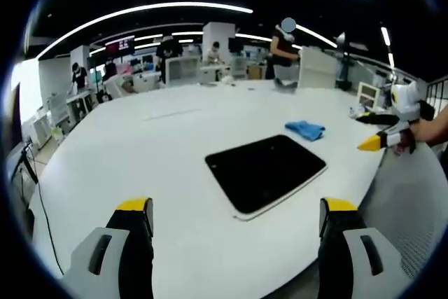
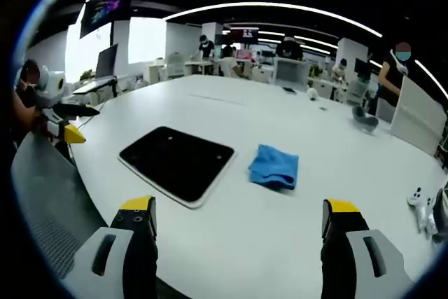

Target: Wipe the mirror surface with the cleaning cloth until all visible marks leave the cleaned area.

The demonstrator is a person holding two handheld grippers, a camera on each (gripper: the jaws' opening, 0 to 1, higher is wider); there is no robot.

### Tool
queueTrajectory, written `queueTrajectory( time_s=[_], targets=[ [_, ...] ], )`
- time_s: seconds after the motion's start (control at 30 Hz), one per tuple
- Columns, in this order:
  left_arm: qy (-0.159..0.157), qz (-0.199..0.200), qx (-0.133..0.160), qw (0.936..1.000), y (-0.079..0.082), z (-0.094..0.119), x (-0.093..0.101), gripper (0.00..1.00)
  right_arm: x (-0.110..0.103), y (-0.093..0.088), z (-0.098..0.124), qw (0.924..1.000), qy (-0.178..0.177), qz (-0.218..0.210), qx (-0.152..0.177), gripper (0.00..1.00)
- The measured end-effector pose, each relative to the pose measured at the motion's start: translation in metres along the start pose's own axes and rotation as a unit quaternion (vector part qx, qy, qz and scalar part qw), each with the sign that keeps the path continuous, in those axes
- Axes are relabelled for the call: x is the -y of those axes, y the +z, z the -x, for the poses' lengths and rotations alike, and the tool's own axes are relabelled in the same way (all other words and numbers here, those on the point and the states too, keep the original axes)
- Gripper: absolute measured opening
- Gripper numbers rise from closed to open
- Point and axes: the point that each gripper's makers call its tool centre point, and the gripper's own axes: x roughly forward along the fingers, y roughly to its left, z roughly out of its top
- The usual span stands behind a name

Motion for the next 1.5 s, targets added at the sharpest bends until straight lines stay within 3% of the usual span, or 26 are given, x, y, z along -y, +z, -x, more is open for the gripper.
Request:
queueTrajectory(
  time_s=[0.73,0.9,1.07,1.5],
  targets=[
    [-0.010,0.002,-0.005,0.9999,-0.0010,-0.0020,0.0052,0.99,0.0063,-0.0005,0.0017,0.9999,-0.012,0.001,0.001,0.98],
    [-0.009,0.006,0.007,0.9999,0.0028,-0.0006,0.0044,0.99,0.0050,0.0000,0.0017,0.9999,-0.010,0.001,0.003,0.98],
    [-0.024,0.012,-0.014,0.9995,-0.0070,-0.0029,0.0062,0.99,0.0018,0.0018,0.0018,0.9999,-0.009,-0.006,0.005,0.99],
    [-0.028,0.008,-0.002,0.9996,-0.0021,-0.0025,0.0077,0.99,0.0047,0.0006,0.0027,0.9997,-0.014,-0.021,0.003,0.98]
  ],
)
